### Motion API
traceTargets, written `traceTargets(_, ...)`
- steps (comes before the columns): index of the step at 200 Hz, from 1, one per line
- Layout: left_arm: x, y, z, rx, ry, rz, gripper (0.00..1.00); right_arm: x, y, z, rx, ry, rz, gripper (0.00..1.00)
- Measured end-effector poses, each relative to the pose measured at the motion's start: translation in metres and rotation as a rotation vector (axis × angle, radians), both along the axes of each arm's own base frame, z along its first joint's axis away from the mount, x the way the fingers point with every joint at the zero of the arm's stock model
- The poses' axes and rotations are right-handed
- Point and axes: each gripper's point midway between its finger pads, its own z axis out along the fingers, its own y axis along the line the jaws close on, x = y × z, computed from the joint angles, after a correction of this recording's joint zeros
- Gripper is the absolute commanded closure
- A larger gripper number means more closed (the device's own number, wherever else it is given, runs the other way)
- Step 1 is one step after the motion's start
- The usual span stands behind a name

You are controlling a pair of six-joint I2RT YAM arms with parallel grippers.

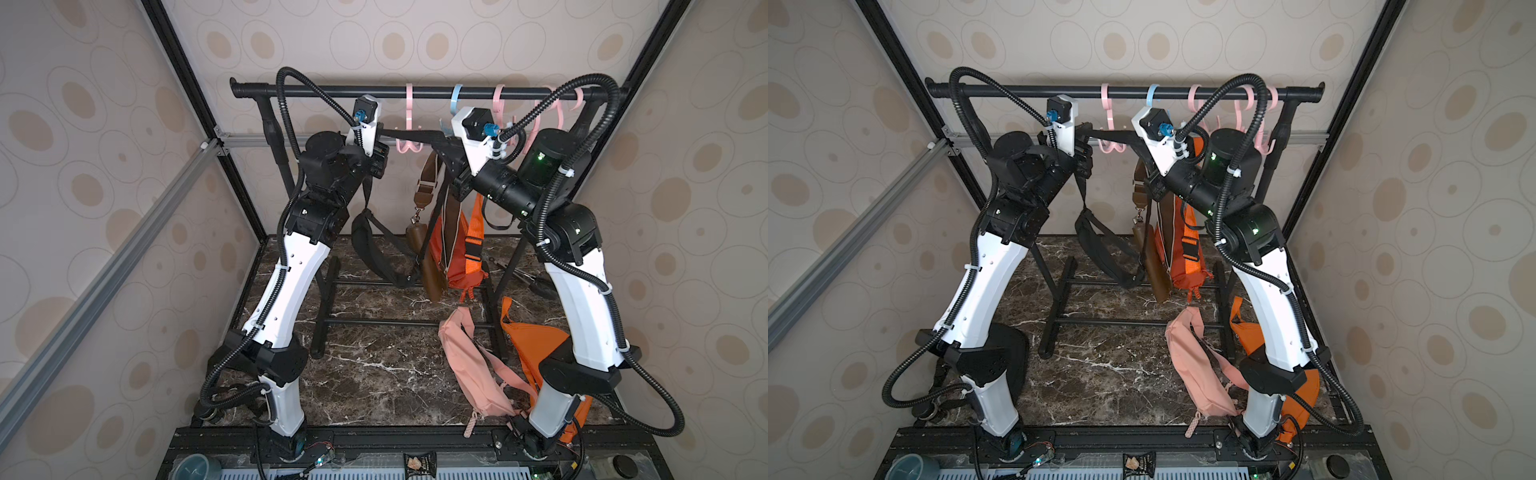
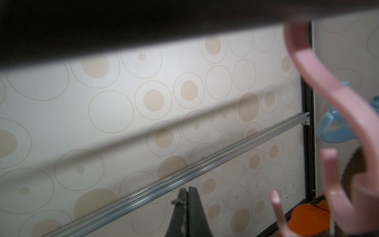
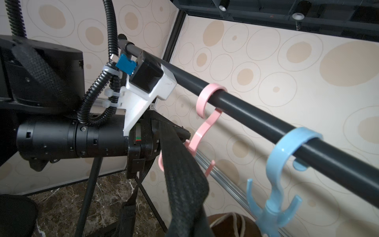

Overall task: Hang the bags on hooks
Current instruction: Hang the bag on the hook.

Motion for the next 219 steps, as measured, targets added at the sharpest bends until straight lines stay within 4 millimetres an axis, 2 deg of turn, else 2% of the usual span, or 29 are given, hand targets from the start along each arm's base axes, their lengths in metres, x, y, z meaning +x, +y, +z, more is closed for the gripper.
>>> traceTargets(40,0.011,-0.003,-0.013,0.014,0.029,0.002,1.0,0.02,-0.011,-0.008,0.023,0.049,-0.018,1.0)
traceTargets(96,0.015,-0.002,-0.027,0.019,0.071,0.0,1.0,0.018,0.0,-0.024,0.043,0.124,0.063,1.0)
traceTargets(123,0.012,-0.005,-0.048,0.022,0.129,-0.027,1.0,0.015,0.003,-0.031,0.054,0.161,0.094,1.0)
traceTargets(170,-0.004,-0.001,-0.085,0.006,0.201,-0.051,1.0,0.014,0.01,-0.055,0.056,0.243,0.125,1.0)
traceTargets(174,-0.006,0.0,-0.086,0.002,0.201,-0.052,0.96,0.014,0.011,-0.056,0.054,0.247,0.127,1.0)
traceTargets(182,-0.009,0.001,-0.09,-0.004,0.207,-0.055,0.81,0.014,0.014,-0.06,0.051,0.253,0.131,1.0)
traceTargets(206,-0.015,0.002,-0.1,-0.021,0.224,-0.068,0.73,0.008,0.03,-0.074,0.026,0.279,0.158,0.99)
traceTargets(210,-0.015,0.002,-0.1,-0.023,0.225,-0.07,0.7,0.006,0.033,-0.076,0.022,0.282,0.163,0.97)
traceTargets(219,-0.015,0.001,-0.101,-0.027,0.227,-0.074,0.58,0.004,0.038,-0.08,0.015,0.291,0.173,0.92)
